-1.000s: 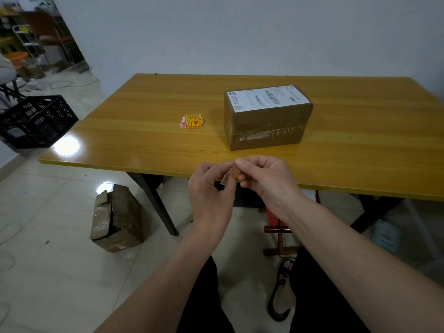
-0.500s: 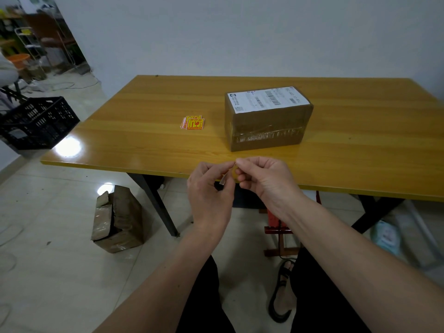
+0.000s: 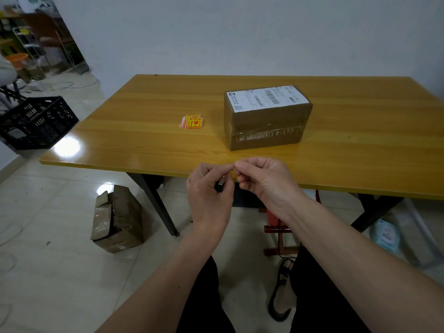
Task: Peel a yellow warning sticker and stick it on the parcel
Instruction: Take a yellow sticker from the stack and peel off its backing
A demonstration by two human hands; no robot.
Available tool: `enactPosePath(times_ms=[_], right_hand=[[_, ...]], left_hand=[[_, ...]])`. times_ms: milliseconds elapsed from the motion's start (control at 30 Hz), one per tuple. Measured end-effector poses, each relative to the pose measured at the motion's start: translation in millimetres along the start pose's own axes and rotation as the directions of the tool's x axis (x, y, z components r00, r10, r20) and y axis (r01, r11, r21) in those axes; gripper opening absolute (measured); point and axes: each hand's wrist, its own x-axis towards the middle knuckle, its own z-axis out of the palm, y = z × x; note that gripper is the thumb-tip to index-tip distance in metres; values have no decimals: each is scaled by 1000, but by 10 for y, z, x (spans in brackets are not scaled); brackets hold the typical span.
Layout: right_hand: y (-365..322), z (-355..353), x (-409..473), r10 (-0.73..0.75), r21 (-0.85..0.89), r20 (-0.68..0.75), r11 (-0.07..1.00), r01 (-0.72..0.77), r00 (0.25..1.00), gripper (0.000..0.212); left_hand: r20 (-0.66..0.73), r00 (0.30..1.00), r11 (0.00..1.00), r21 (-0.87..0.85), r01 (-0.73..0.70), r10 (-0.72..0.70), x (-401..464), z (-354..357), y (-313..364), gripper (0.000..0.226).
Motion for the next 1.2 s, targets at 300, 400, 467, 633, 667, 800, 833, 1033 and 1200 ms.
enactPosePath(times_ms=[300, 400, 467, 633, 667, 800, 833, 1033, 1200], right_hand=[[12, 4, 4, -6, -8, 28, 1000, 6, 1000, 15], [30, 4, 7, 4, 25, 29, 1000, -5, 1000, 15], [45, 6, 10, 20, 63, 23, 998, -21, 1000, 13], [73, 12, 8, 73, 124, 31, 989, -76, 997, 4], [79, 12, 7, 80, 123, 27, 989, -83, 996, 4], [72, 7, 2, 94, 138, 20, 986, -96, 995, 1], [67, 4, 3, 95, 145, 17, 985, -96, 995, 3], [63, 4, 6, 84, 132, 0, 988, -83, 996, 5], [60, 4, -1, 77, 118, -4, 990, -76, 997, 5]], left_hand=[[-17, 998, 998, -39, 54, -55, -2, 2, 18, 26], [-20, 994, 992, -59, 110, -112, 2, 10, 40, 23], [-13, 988, 984, -87, 153, -155, -2, 11, 68, 23], [-8, 978, 969, -140, 205, -208, -5, -10, 116, 23], [-8, 978, 969, -140, 206, -209, -2, -13, 123, 23], [-14, 979, 971, -130, 198, -202, 5, -24, 118, 21], [-12, 979, 971, -125, 202, -205, 3, -26, 112, 21], [-1, 974, 967, -126, 223, -225, -22, -13, 109, 22], [-1, 976, 969, -120, 216, -218, -23, -6, 107, 19]])
